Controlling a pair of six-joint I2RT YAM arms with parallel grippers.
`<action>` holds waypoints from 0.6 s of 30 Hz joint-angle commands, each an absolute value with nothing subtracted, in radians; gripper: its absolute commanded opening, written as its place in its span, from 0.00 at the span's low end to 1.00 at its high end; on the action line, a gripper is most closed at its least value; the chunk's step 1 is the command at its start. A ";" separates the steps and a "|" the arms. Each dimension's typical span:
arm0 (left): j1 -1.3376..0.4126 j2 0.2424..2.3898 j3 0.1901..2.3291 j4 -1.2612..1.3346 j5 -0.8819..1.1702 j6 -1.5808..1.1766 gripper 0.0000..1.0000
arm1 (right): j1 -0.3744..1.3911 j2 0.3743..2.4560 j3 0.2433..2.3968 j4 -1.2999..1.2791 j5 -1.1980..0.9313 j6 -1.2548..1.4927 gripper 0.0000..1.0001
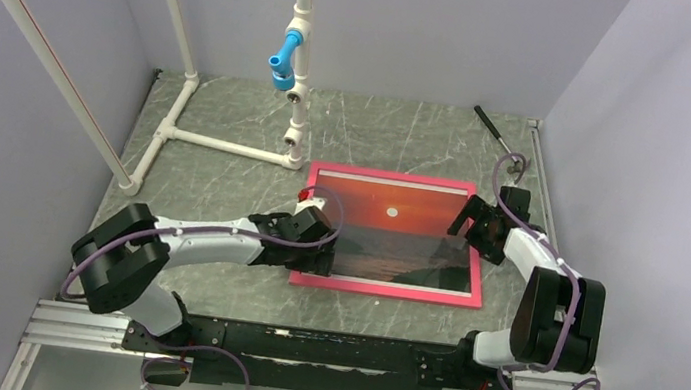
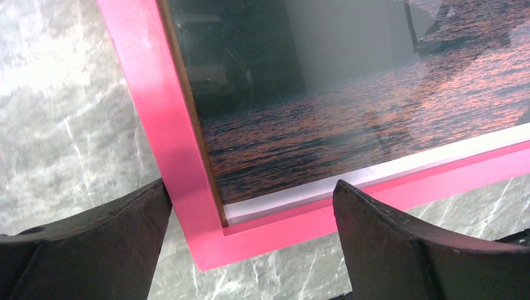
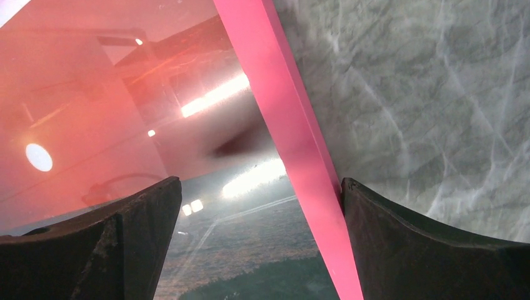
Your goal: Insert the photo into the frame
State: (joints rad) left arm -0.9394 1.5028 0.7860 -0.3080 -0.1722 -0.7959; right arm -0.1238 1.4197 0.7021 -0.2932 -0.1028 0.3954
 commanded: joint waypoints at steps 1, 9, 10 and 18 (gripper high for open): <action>-0.918 1.400 0.750 -0.254 -0.104 -0.838 0.99 | -0.091 1.303 0.706 -0.358 -0.174 0.429 1.00; -0.618 1.109 0.627 -0.033 -0.018 -0.655 0.99 | -0.090 1.075 0.676 -0.330 -0.095 0.401 1.00; -0.579 1.072 0.612 -0.012 -0.025 -0.629 0.99 | -0.090 1.050 0.666 -0.319 -0.081 0.400 1.00; -0.328 0.872 0.500 0.151 -0.193 -0.370 0.99 | -0.091 0.915 0.550 -0.159 0.105 0.401 1.00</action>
State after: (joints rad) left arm -0.3908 0.9249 0.5465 0.0193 -0.0826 -0.5419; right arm -0.0902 0.9642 0.6014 -0.2901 -0.0326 0.4023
